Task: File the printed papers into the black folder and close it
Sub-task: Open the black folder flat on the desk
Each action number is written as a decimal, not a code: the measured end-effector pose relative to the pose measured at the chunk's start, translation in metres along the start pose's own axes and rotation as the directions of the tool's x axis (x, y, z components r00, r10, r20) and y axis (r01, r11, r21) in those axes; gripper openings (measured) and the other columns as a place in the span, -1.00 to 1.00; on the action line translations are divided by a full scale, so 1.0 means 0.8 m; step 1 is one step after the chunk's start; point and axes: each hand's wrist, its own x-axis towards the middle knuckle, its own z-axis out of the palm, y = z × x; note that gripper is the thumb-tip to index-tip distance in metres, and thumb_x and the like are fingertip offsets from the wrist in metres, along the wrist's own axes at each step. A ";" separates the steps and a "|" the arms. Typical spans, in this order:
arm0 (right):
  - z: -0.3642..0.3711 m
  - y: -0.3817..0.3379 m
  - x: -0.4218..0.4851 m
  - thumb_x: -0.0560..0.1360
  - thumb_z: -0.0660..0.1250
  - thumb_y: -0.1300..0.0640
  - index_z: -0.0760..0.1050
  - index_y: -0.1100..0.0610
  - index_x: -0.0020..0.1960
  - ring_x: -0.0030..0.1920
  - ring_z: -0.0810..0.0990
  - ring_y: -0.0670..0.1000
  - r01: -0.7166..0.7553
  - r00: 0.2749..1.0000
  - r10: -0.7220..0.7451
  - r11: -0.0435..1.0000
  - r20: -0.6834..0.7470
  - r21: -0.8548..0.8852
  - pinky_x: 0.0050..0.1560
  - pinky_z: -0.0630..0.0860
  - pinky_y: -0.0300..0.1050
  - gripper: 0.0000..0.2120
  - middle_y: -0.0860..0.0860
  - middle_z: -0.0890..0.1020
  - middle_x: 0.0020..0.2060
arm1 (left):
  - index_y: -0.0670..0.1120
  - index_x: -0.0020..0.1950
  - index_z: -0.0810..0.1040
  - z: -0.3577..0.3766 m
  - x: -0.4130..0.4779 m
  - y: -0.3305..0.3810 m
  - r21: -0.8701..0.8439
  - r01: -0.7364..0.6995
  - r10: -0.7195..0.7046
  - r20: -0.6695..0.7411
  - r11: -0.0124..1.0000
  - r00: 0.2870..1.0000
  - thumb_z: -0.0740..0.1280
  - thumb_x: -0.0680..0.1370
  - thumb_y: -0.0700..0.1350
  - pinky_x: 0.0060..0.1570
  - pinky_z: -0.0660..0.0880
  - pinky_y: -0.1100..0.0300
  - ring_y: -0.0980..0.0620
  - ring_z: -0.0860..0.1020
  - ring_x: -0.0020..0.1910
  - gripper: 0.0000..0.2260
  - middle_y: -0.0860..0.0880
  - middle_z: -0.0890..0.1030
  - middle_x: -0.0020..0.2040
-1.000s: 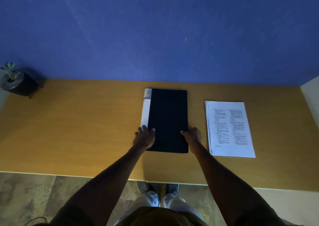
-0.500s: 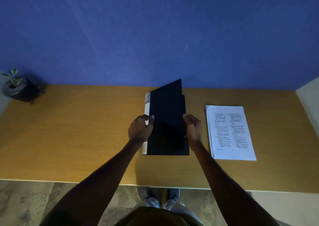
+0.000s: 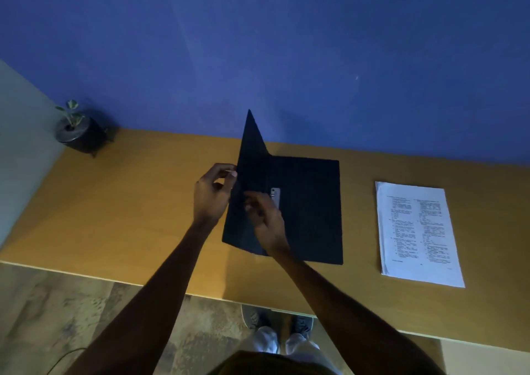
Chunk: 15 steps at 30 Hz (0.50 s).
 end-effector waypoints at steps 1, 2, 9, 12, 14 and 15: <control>0.014 0.006 0.000 0.69 0.26 -0.05 0.46 -0.06 0.45 0.20 0.63 -0.11 0.007 1.000 -0.005 0.996 0.027 -0.087 0.12 0.67 0.10 -0.66 -0.10 0.58 0.25 | -0.02 0.16 0.69 -0.018 0.003 -0.010 -0.036 0.045 -0.045 -0.003 0.998 0.999 0.34 0.72 -0.02 -0.20 0.71 -0.14 -0.02 0.73 0.05 -0.84 0.04 0.74 0.11; 0.028 0.011 0.002 0.68 0.28 -0.03 0.44 -0.08 0.46 0.23 0.60 -0.13 0.017 0.999 -0.008 0.983 0.048 -0.184 0.14 0.66 0.09 -0.65 -0.12 0.54 0.28 | -0.02 0.12 0.69 -0.036 0.007 -0.021 -0.055 0.097 -0.098 -0.010 0.994 0.995 0.33 0.72 -0.04 -0.23 0.72 -0.15 -0.08 0.74 0.02 -0.85 0.02 0.74 0.10; 0.103 0.060 0.006 0.60 0.38 0.01 0.12 -0.04 0.69 0.55 0.36 0.08 0.134 0.969 0.028 0.777 0.246 -0.616 0.53 0.39 0.26 -0.26 0.01 0.23 0.65 | -0.03 0.29 0.65 -0.118 0.028 -0.115 0.039 0.412 -0.412 -0.007 0.910 0.911 0.38 0.65 -0.02 -0.13 0.73 -0.24 -0.17 0.77 -0.10 -0.76 -0.07 0.76 0.07; 0.124 0.073 0.006 0.63 0.35 0.02 0.03 0.01 0.73 0.65 0.23 0.11 0.128 0.958 0.082 0.737 0.275 -0.664 0.65 0.17 0.30 -0.22 0.04 0.03 0.73 | 0.04 0.17 0.71 -0.126 0.030 -0.164 0.065 0.511 -0.515 0.081 0.857 0.853 0.36 0.57 0.10 0.03 0.71 -0.27 -0.17 0.76 0.01 -0.74 -0.09 0.77 0.07; 0.136 0.079 0.008 0.65 0.33 0.03 -0.01 0.04 0.74 0.70 0.12 0.11 0.119 0.948 0.127 0.710 0.291 -0.694 0.67 0.10 0.30 -0.22 0.05 -0.04 0.74 | 0.05 0.12 0.76 -0.125 0.032 -0.196 0.073 0.546 -0.551 0.138 0.834 0.823 0.34 0.47 0.21 0.15 0.68 -0.24 -0.12 0.74 0.12 -0.63 -0.04 0.78 0.09; 0.141 0.082 0.009 0.65 0.32 0.03 -0.02 0.06 0.74 0.71 0.08 0.12 0.116 0.941 0.149 0.700 0.303 -0.705 0.68 0.08 0.29 -0.21 0.06 -0.06 0.74 | 0.04 0.14 0.76 -0.122 0.033 -0.206 0.058 0.574 -0.576 0.147 0.817 0.804 0.34 0.41 0.24 0.19 0.67 -0.22 -0.12 0.73 0.16 -0.55 -0.03 0.77 0.12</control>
